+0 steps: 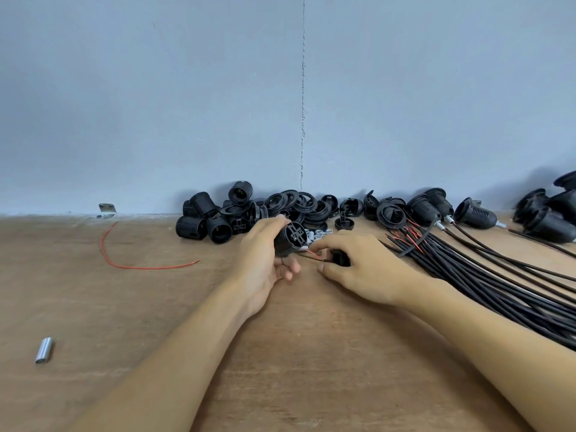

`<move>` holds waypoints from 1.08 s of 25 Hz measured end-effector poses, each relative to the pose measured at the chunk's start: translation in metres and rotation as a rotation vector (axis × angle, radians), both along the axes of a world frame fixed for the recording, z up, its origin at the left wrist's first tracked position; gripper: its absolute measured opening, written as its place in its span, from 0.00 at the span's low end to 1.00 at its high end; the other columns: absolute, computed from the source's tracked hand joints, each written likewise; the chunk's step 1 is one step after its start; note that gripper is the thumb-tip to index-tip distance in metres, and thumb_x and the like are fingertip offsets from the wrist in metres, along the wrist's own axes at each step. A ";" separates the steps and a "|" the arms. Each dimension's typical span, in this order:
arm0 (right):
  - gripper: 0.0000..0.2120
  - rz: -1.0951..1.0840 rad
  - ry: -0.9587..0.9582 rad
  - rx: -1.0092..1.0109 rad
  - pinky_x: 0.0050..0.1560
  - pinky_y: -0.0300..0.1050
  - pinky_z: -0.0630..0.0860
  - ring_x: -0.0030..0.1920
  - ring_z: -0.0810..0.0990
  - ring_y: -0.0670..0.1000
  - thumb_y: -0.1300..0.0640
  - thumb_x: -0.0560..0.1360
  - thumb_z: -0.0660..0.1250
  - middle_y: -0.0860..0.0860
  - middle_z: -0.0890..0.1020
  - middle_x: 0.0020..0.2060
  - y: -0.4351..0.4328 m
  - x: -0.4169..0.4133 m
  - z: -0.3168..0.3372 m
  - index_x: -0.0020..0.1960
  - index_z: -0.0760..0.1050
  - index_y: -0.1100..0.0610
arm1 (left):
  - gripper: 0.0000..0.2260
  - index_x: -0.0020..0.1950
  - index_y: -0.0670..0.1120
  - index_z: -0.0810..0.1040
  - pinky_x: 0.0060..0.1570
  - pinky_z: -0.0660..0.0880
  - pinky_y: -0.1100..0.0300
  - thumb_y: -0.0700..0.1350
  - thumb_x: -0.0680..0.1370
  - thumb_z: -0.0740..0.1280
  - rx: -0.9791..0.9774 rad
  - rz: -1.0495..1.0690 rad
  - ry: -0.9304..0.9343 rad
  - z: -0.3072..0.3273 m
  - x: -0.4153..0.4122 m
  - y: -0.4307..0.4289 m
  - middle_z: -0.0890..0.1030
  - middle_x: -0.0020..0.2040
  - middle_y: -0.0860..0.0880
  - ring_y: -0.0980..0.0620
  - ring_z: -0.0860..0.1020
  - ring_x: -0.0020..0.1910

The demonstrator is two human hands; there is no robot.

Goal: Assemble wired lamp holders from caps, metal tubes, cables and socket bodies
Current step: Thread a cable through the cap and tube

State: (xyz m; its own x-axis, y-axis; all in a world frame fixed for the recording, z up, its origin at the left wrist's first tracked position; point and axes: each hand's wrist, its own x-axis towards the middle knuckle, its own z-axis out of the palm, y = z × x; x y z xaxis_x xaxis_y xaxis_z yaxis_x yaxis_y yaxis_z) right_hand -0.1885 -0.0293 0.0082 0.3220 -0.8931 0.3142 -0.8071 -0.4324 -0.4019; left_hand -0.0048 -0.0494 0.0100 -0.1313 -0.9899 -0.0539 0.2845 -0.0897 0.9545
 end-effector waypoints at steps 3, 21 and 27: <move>0.10 -0.019 -0.058 -0.026 0.49 0.40 0.70 0.47 0.77 0.46 0.56 0.78 0.69 0.46 0.80 0.45 0.001 -0.002 -0.002 0.57 0.82 0.47 | 0.12 0.53 0.48 0.82 0.20 0.63 0.63 0.49 0.85 0.60 -0.021 0.042 -0.036 -0.001 -0.001 0.000 0.79 0.36 0.49 0.52 0.71 0.22; 0.05 -0.040 -0.405 0.028 0.37 0.33 0.67 0.33 0.72 0.39 0.53 0.78 0.70 0.42 0.78 0.30 0.008 0.013 -0.006 0.43 0.82 0.47 | 0.07 0.43 0.39 0.76 0.31 0.77 0.57 0.38 0.67 0.62 -0.008 -0.181 0.081 0.000 0.010 -0.003 0.79 0.37 0.40 0.45 0.77 0.32; 0.05 -0.102 -0.519 -0.028 0.39 0.35 0.70 0.34 0.73 0.39 0.51 0.76 0.72 0.39 0.79 0.32 0.008 0.015 -0.008 0.41 0.82 0.47 | 0.11 0.41 0.40 0.76 0.29 0.73 0.58 0.42 0.63 0.61 0.000 -0.214 0.070 -0.002 0.012 -0.006 0.79 0.36 0.41 0.45 0.76 0.31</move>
State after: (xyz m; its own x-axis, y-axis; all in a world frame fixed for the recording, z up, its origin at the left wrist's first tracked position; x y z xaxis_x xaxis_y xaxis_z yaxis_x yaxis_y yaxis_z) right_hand -0.1734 -0.0212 0.0000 0.0296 -0.9006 0.4335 -0.5435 -0.3785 -0.7493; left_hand 0.0071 -0.0556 0.0084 -0.3416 -0.9391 -0.0375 0.3246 -0.1554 0.9330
